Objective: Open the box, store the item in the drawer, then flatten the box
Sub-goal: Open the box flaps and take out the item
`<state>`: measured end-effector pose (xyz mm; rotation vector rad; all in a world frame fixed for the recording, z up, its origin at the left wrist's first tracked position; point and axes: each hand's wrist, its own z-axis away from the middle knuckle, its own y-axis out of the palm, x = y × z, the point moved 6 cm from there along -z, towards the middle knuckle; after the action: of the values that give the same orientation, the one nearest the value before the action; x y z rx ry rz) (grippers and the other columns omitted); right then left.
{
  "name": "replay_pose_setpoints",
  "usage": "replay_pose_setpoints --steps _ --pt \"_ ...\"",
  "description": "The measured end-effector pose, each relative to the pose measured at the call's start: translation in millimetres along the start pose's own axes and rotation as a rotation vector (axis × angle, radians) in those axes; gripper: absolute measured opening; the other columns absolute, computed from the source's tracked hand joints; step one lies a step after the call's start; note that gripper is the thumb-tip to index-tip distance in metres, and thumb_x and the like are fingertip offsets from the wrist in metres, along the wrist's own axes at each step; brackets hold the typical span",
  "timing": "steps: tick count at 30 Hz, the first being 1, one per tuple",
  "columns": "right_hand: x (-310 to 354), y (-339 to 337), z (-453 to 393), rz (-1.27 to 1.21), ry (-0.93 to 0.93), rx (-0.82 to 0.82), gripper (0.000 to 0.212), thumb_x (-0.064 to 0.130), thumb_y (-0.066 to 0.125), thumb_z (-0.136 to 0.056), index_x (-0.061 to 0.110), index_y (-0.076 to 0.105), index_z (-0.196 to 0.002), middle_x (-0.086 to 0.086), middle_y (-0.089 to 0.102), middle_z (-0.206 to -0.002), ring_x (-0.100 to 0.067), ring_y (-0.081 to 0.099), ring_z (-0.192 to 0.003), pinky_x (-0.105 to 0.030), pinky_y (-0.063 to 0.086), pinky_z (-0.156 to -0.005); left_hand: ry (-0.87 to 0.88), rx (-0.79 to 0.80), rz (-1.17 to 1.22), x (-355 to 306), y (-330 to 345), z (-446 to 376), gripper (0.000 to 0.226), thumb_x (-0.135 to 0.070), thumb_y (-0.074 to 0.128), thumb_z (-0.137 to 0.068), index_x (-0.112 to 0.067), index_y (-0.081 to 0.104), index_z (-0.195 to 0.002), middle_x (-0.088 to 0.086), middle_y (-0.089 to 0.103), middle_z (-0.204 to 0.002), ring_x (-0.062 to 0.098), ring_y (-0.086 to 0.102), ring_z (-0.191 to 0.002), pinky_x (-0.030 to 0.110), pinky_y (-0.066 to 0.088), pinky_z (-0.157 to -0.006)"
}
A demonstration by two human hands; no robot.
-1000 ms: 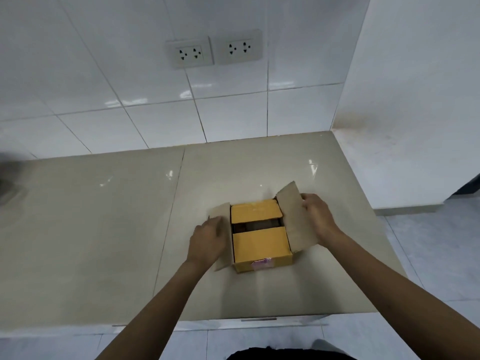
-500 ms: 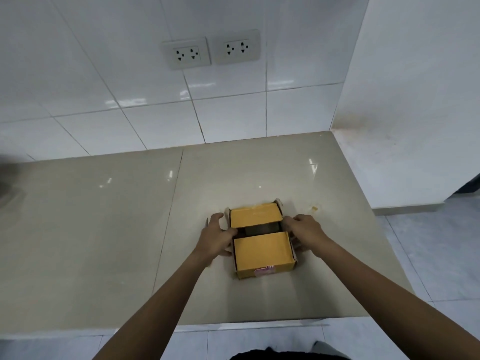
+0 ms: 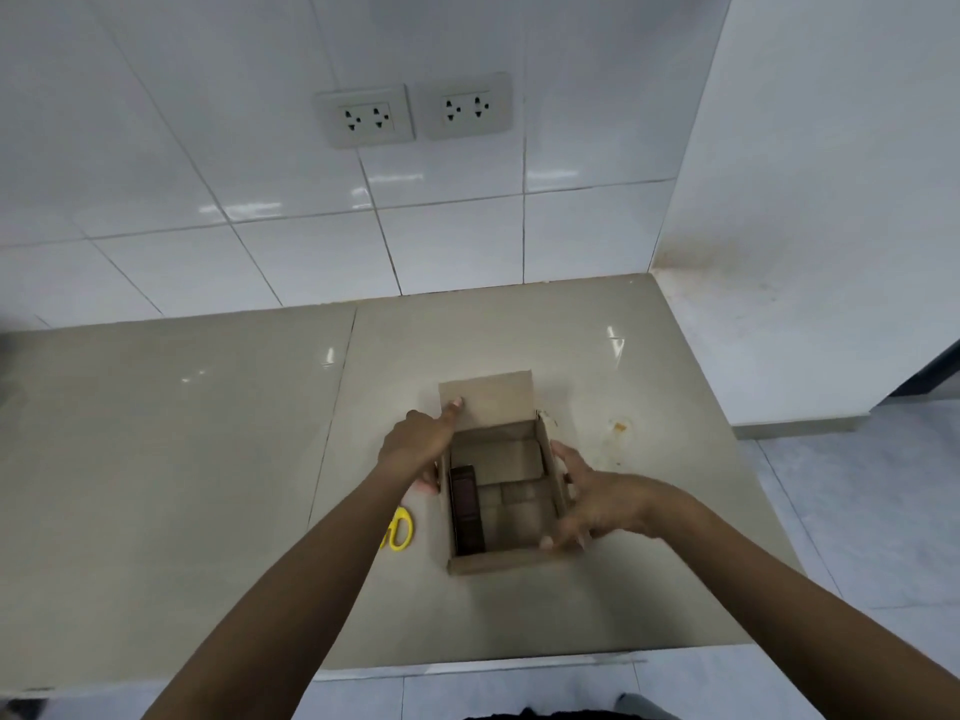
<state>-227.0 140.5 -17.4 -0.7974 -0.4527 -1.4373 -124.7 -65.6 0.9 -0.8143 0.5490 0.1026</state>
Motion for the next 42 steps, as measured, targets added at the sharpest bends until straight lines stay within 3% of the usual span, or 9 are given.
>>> replay_pose_setpoints --steps 6,10,13,17,22,26,32,37,42 --pt "-14 20 -7 0.436 -0.079 -0.308 0.143 0.041 0.086 -0.059 0.027 -0.025 -0.148 -0.016 0.028 -0.146 -0.034 0.041 -0.126 -0.042 0.043 -0.101 -0.042 0.019 -0.084 -1 4 -12 0.053 -0.054 0.042 -0.087 -0.004 0.056 -0.098 0.016 0.071 -0.065 0.028 0.072 -0.057 0.027 0.056 -0.066" --pt "-9 26 -4 0.578 -0.113 -0.416 0.133 0.043 0.080 -0.067 0.018 -0.021 -0.150 -0.017 0.037 -0.139 -0.032 0.052 -0.112 -0.039 0.050 -0.088 0.151 -0.003 -0.260 -14 13 -16 0.047 -0.037 0.036 -0.097 -0.027 0.040 -0.142 0.010 0.059 -0.132 0.032 0.065 -0.104 0.029 0.045 -0.088" --pt "-9 32 -4 0.606 -0.127 -0.506 0.130 0.043 0.077 -0.066 0.014 -0.018 -0.150 -0.014 0.042 -0.136 -0.030 0.053 -0.109 -0.037 0.051 -0.082 0.246 0.049 -0.309 -17 18 -19 0.026 -0.031 0.029 -0.099 -0.029 0.054 -0.103 0.010 0.064 -0.114 0.034 0.068 -0.085 0.027 0.046 -0.065" --pt "-8 32 -2 0.626 -0.138 -0.530 0.129 0.042 0.074 -0.066 0.014 -0.019 -0.150 -0.012 0.044 -0.133 -0.028 0.053 -0.107 -0.035 0.050 -0.079 0.214 0.143 -0.202 -11 14 -19 0.045 -0.057 0.029 -0.096 -0.019 0.053 -0.098 0.009 0.054 -0.098 0.032 0.069 -0.053 0.026 0.050 -0.051" --pt "-7 26 -4 0.612 -0.079 -0.358 0.133 0.055 0.075 -0.067 0.016 -0.022 -0.149 -0.016 0.027 -0.148 -0.034 0.040 -0.126 -0.043 0.043 -0.100 0.132 0.211 -0.177 -9 12 -11 0.063 -0.066 0.028 -0.092 -0.024 0.041 -0.138 0.011 0.046 -0.136 0.034 0.072 -0.066 0.036 0.061 -0.063" --pt "23 5 14 0.739 -0.108 -0.577 0.114 0.086 0.036 -0.067 0.016 0.006 -0.153 -0.011 0.012 -0.160 -0.032 0.013 -0.145 -0.051 0.014 -0.118 0.166 0.172 -0.060 4 6 3 0.059 -0.057 0.028 -0.096 -0.039 0.014 -0.150 0.022 0.054 -0.130 0.036 0.072 -0.066 0.034 0.061 -0.066" --pt "70 53 2 0.712 -0.286 -0.544 0.038 0.038 0.049 -0.094 0.013 0.049 -0.123 -0.011 0.063 -0.115 -0.030 0.062 -0.099 -0.041 0.052 -0.082 0.132 0.147 0.069 39 2 38 0.058 -0.039 0.032 -0.097 -0.043 0.008 -0.150 0.018 0.054 -0.123 0.036 0.072 -0.067 0.032 0.059 -0.054" --pt "65 63 -35 0.523 -0.109 -0.549 0.037 0.041 0.037 -0.098 0.011 0.046 -0.118 -0.015 0.054 -0.120 -0.037 0.059 -0.102 -0.041 0.049 -0.078 0.187 0.118 0.178 67 17 59 0.068 -0.033 0.051 -0.093 -0.036 0.011 -0.148 0.009 0.043 -0.139 0.037 0.059 -0.107 0.033 0.059 -0.053" --pt "53 57 -42 0.553 -0.070 -0.515 0.030 0.033 0.048 -0.094 0.019 0.044 -0.121 -0.013 0.048 -0.124 -0.032 0.058 -0.097 -0.034 0.044 -0.069 -0.065 0.168 0.559 97 28 59 0.042 -0.013 0.061 -0.090 -0.014 0.042 -0.128 0.015 0.051 -0.126 0.030 0.060 -0.097 0.036 0.060 -0.058"
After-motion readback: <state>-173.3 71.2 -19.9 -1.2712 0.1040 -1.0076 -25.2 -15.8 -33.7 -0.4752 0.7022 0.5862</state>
